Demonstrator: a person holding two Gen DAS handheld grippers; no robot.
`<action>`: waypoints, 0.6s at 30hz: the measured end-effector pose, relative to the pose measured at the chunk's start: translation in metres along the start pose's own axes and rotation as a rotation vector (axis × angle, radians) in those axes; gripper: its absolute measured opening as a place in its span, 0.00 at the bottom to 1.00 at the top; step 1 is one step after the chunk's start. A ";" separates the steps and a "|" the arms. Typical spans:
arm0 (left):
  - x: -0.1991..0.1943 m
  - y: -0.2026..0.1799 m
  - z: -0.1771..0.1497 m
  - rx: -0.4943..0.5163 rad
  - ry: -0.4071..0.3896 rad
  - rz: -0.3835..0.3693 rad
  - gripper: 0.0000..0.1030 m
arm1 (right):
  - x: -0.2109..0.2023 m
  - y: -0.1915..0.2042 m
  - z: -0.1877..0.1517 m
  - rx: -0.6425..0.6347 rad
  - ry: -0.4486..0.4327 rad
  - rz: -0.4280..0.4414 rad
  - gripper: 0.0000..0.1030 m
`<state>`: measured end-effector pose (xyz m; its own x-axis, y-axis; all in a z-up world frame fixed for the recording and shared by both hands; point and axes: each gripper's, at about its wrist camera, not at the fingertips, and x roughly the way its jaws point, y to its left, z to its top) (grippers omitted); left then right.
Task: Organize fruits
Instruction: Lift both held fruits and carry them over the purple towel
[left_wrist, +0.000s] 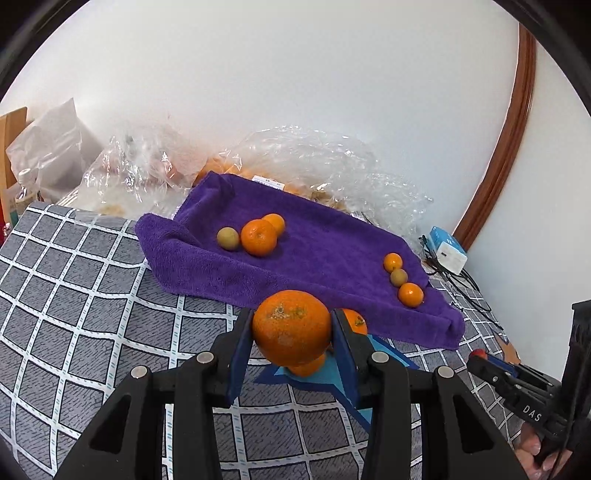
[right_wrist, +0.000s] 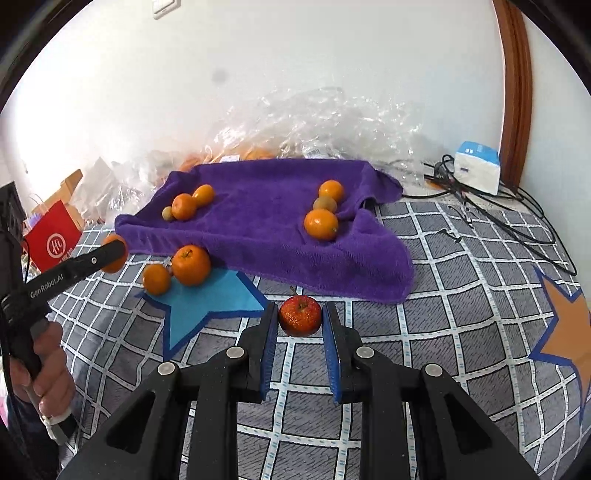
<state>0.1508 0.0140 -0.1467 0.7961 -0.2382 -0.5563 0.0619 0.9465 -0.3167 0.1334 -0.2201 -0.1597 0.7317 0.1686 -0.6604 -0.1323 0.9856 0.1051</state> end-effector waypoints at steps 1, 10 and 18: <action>0.000 0.000 0.000 0.003 0.001 0.006 0.38 | 0.000 0.000 0.000 0.005 0.002 0.000 0.23; -0.001 0.007 0.002 -0.021 -0.013 0.014 0.38 | -0.014 0.005 0.007 0.008 -0.038 0.013 0.23; -0.004 0.013 0.004 -0.045 -0.037 0.012 0.38 | -0.013 0.011 0.028 0.018 -0.069 0.041 0.23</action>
<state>0.1510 0.0283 -0.1450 0.8184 -0.2176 -0.5318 0.0253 0.9383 -0.3450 0.1411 -0.2112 -0.1289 0.7703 0.2088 -0.6026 -0.1518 0.9777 0.1448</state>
